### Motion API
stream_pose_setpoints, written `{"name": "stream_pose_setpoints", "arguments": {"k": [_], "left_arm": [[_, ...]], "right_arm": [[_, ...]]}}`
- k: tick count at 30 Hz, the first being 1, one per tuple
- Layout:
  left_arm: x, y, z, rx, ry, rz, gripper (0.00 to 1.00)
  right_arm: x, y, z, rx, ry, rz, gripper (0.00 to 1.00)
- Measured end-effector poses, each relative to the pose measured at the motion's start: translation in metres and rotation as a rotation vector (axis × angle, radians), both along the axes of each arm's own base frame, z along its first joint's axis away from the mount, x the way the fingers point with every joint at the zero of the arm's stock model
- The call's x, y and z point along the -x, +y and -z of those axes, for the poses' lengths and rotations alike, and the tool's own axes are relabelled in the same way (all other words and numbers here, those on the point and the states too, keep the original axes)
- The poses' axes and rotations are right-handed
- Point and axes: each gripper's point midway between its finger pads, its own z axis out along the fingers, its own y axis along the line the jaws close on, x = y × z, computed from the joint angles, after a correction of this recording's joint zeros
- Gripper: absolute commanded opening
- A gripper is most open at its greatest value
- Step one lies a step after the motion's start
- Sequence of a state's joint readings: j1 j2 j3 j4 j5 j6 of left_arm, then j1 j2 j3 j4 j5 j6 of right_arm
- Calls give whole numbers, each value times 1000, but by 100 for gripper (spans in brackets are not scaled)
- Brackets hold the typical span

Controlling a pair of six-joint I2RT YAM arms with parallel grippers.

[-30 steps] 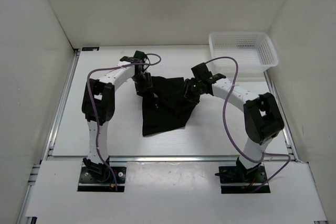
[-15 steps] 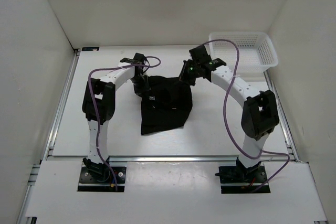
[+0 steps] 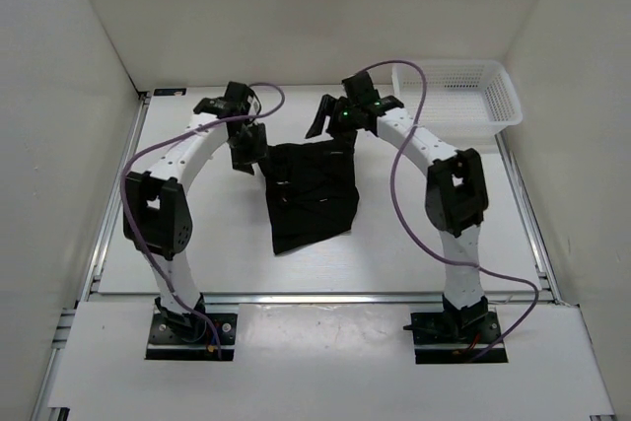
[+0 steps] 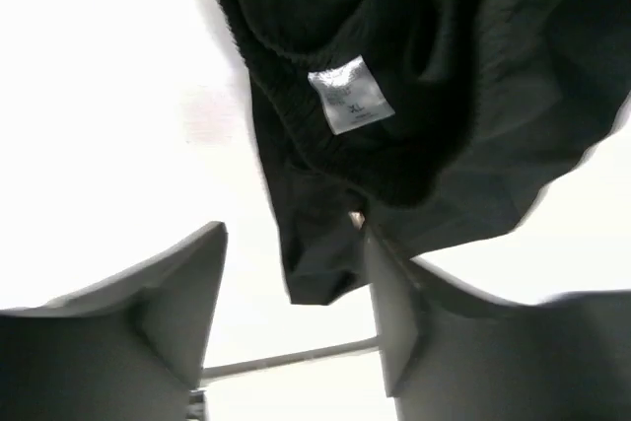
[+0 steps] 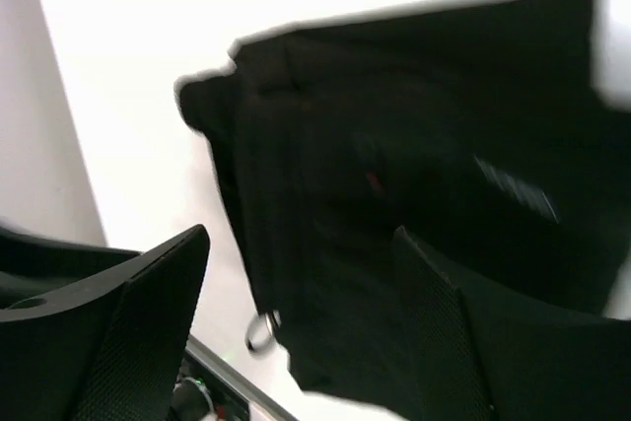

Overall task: Fold and stack the shorts
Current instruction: Fold the shorts

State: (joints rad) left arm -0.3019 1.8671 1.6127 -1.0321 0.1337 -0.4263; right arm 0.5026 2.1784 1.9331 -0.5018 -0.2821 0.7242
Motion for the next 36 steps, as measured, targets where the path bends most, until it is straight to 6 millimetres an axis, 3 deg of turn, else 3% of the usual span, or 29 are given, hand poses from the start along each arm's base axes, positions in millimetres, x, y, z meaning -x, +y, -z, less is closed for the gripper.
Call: {"name": "stream_pose_setpoints", "arguments": {"k": [3, 4, 5, 6, 9, 10, 11, 13, 15, 18, 22, 24, 25, 27, 31, 36], "left_arm": [[-10, 5, -30, 6, -81, -14, 16], [-12, 6, -36, 8, -101, -15, 14], [-15, 5, -40, 10, -112, -15, 14], [-17, 4, -43, 15, -121, -13, 19], [-19, -6, -45, 20, -123, 12, 75], [-22, -13, -44, 25, -120, 20, 88], [-25, -20, -43, 29, -115, 34, 93], [-33, -35, -34, 32, -98, 53, 94], [-43, -48, -19, 27, -77, 66, 89], [-47, -59, 10, 6, -20, 83, 81], [-41, -60, 43, -29, 61, 88, 76], [-40, -60, 51, -36, 81, 85, 63], [-40, -60, 54, -38, 88, 85, 49], [-40, -64, 56, -36, 92, 85, 11], [-42, -71, 47, -36, 70, 100, 10], [-38, -70, 9, -17, 16, 89, 10]], "right_arm": [[27, -27, -10, 53, -20, 28, 59], [37, -36, -17, 65, -31, 35, 44], [45, -44, -25, 70, -51, 44, 39], [52, -52, -31, 76, -67, 51, 34], [71, -76, -40, 95, -103, 78, 31], [78, -84, -36, 107, -102, 88, 31], [86, -91, -31, 121, -93, 92, 31], [101, -106, -16, 152, -63, 105, 33], [119, -122, 2, 188, -19, 113, 36], [138, -138, 14, 222, 19, 121, 37], [145, -149, 1, 217, -8, 143, 37], [144, -152, -6, 209, -32, 151, 37], [143, -153, -9, 207, -38, 155, 37], [142, -155, -10, 208, -43, 159, 37], [142, -156, -9, 215, -46, 154, 37], [144, -157, -8, 223, -40, 147, 37]]}}
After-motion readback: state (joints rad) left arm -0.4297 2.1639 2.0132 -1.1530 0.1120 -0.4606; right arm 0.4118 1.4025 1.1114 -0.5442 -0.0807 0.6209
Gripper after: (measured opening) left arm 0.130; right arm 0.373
